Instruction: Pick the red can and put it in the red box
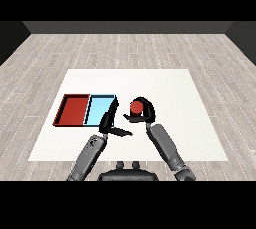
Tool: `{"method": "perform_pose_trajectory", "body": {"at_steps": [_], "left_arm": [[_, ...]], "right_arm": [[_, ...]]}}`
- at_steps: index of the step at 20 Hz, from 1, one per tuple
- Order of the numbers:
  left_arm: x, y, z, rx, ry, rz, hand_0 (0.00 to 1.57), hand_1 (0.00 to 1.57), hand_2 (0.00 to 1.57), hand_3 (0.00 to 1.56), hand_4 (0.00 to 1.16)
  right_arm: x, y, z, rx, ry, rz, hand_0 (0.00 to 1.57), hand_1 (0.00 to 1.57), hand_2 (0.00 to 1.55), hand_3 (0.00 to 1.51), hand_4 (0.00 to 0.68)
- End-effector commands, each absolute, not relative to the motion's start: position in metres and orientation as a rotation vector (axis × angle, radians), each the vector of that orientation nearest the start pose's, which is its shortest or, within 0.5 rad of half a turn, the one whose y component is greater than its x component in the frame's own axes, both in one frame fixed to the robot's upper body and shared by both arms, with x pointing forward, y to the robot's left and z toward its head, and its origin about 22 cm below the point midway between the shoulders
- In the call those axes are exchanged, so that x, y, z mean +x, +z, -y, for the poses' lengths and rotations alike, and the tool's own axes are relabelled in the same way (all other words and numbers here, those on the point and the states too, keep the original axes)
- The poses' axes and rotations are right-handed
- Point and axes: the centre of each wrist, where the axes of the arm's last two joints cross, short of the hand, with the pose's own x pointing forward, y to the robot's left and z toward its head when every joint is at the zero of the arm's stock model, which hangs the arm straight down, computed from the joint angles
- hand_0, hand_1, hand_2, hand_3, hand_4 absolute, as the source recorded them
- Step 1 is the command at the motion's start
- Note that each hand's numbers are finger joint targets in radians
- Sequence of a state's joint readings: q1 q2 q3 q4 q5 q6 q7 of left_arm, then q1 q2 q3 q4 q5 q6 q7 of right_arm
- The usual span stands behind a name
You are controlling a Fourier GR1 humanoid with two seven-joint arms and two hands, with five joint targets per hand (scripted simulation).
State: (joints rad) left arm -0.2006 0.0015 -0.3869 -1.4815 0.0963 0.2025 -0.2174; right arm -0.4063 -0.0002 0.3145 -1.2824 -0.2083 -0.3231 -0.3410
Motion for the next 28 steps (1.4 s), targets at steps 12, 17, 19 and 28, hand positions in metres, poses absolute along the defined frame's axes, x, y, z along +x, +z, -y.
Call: {"method": "perform_pose_trajectory", "body": {"at_steps": [12, 17, 19, 28], "left_arm": [[0.286, 0.026, -0.082, -0.235, -0.206, 1.805, 0.00, 0.00, 0.00, 0.00, 0.00], [0.281, 0.015, -0.093, -0.255, -0.230, 1.803, 0.00, 0.00, 0.00, 0.00, 0.00], [0.288, 0.023, -0.076, -0.232, -0.242, 1.788, 0.00, 0.00, 0.00, 0.00, 0.00], [0.275, 0.023, -0.070, -0.228, -0.232, 1.823, 0.00, 0.00, 0.00, 0.00, 0.00]], "right_arm": [[0.279, 0.040, 0.078, 0.322, 0.054, 1.975, 1.43, 1.43, 1.44, 1.40, 0.615], [0.291, 0.050, 0.078, 0.317, 0.078, 1.989, 1.45, 1.45, 1.42, 1.38, 0.615], [0.294, 0.024, 0.063, 0.330, 0.100, 1.949, 1.44, 1.44, 1.43, 1.38, 0.609], [0.285, 0.058, 0.053, 0.349, 0.075, 1.964, 1.46, 1.46, 1.45, 1.40, 0.523]]}}
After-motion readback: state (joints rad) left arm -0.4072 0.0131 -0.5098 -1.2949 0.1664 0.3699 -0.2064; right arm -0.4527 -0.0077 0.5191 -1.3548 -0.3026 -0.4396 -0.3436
